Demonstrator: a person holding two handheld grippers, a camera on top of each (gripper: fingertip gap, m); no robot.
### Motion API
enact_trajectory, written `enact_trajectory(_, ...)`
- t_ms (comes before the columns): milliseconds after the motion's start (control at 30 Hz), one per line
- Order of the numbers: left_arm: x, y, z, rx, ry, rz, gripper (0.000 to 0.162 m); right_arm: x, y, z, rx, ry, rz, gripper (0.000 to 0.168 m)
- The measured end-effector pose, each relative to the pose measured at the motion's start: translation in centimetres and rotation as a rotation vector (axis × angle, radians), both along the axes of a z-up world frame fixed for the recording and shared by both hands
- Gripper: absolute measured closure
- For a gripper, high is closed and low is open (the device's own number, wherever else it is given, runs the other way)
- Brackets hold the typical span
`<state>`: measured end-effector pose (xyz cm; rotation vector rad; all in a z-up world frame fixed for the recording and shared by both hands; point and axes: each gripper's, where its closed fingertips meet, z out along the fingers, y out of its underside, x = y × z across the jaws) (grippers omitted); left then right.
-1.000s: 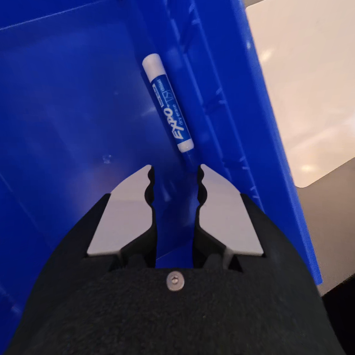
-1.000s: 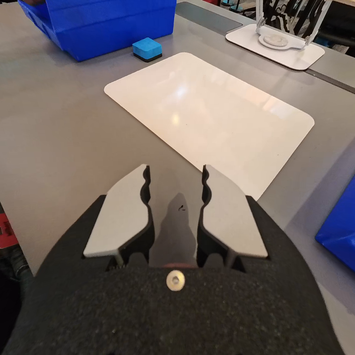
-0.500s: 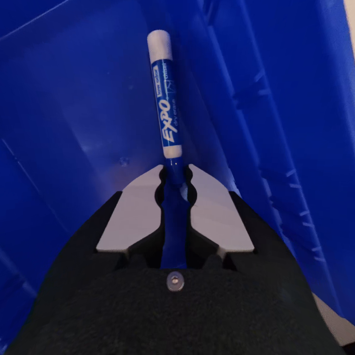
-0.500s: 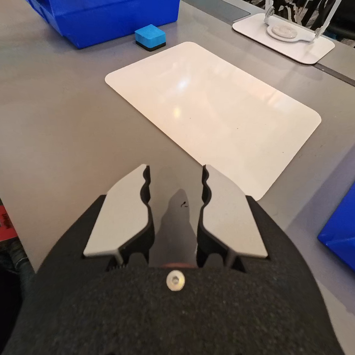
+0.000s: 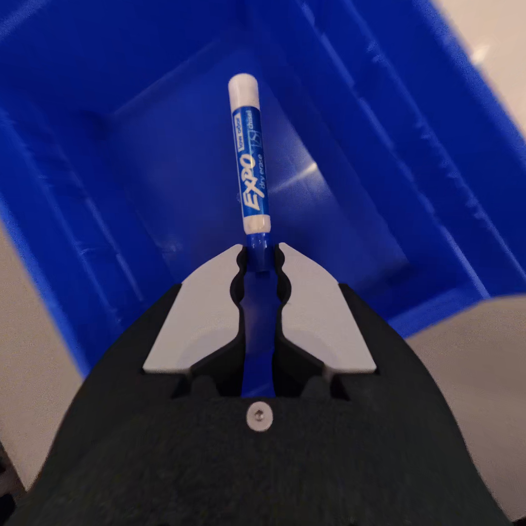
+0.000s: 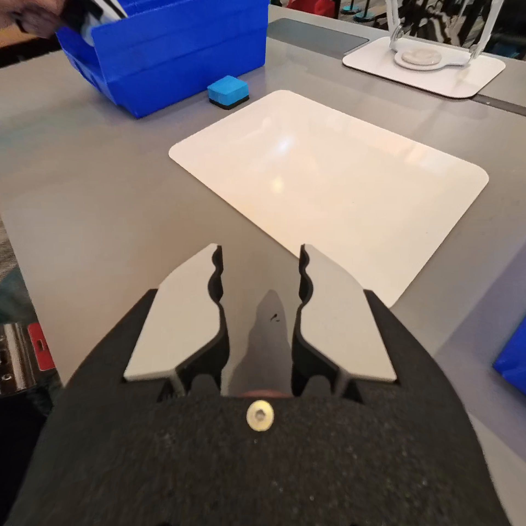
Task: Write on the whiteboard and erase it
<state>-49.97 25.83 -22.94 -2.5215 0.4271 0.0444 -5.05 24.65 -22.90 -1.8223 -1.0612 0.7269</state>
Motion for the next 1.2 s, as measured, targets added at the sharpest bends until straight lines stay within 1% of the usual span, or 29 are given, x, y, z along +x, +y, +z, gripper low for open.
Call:
enact_trajectory(100,0.1,-2.0,3.7,0.154,-0.022,-0.075,0.144,-0.9,-0.2,0.8,-0.006,0.053,0.052,0.117)
enact_trajectory(167,1.6,-3.0,6.7,0.287,-0.021,-0.191,0.144,-2.1,-0.4,1.8,-0.002,0.11,0.108,0.116)
enact_trajectory(233,2.9,-3.8,8.6,0.292,-0.057,-0.229,0.144,-3.6,-0.7,3.1,0.03,0.174,0.188,0.114)
enact_trajectory(267,3.9,-3.9,9.5,0.308,-0.057,-0.272,0.144,-4.4,-0.7,3.8,0.065,0.202,0.231,0.109)
enact_trajectory(333,7.1,-4.0,11.2,0.322,-0.094,-0.388,0.144,-6.2,-0.7,5.4,0.113,0.263,0.31,0.1)
enact_trajectory(400,10.8,-4.0,12.2,0.306,-0.12,-0.51,0.144,-8.1,-0.3,6.2,0.123,0.293,0.378,0.095)
enact_trajectory(467,14.8,-3.9,12.6,0.269,-0.12,-0.633,0.144,-10.0,0.2,6.4,0.072,0.294,0.427,0.086)
enact_trajectory(500,16.7,-4.0,12.7,0.253,-0.116,-0.699,0.144,-10.8,0.2,6.7,0.033,0.308,0.463,0.085)
enact_trajectory(567,20.3,-4.2,12.7,0.217,-0.105,-0.813,0.144,-11.8,-0.2,7.9,0.0,0.369,0.527,0.091)
enact_trajectory(633,23.1,-4.2,12.5,0.18,-0.09,-0.897,0.144,-12.3,-0.3,9.2,0.006,0.423,0.543,0.094)
enact_trajectory(733,26.4,-4.1,12.4,0.14,-0.088,-0.996,0.144,-12.3,-0.8,10.3,0.032,0.458,0.561,0.104)
enact_trajectory(833,28.4,-3.6,12.1,0.119,-0.076,-1.056,0.144,-11.8,-1.0,11.2,0.049,0.502,0.563,0.108)
enact_trajectory(933,29.8,-3.3,12.2,0.113,-0.114,-1.099,0.145,-11.5,-0.9,11.1,0.014,0.507,0.57,0.111)
enact_trajectory(1000,30.4,-2.9,12.1,0.11,-0.128,-1.117,0.145,-11.5,-0.9,11.0,-0.001,0.524,0.572,0.112)
enact_trajectory(1167,31.2,-2.2,11.5,0.093,-0.164,-1.136,0.145,-11.1,-0.5,11.0,-0.022,0.577,0.569,0.125)
enact_trajectory(1200,31.2,-2.1,11.4,0.088,-0.171,-1.137,0.145,-11.1,-0.4,10.9,-0.031,0.578,0.568,0.126)
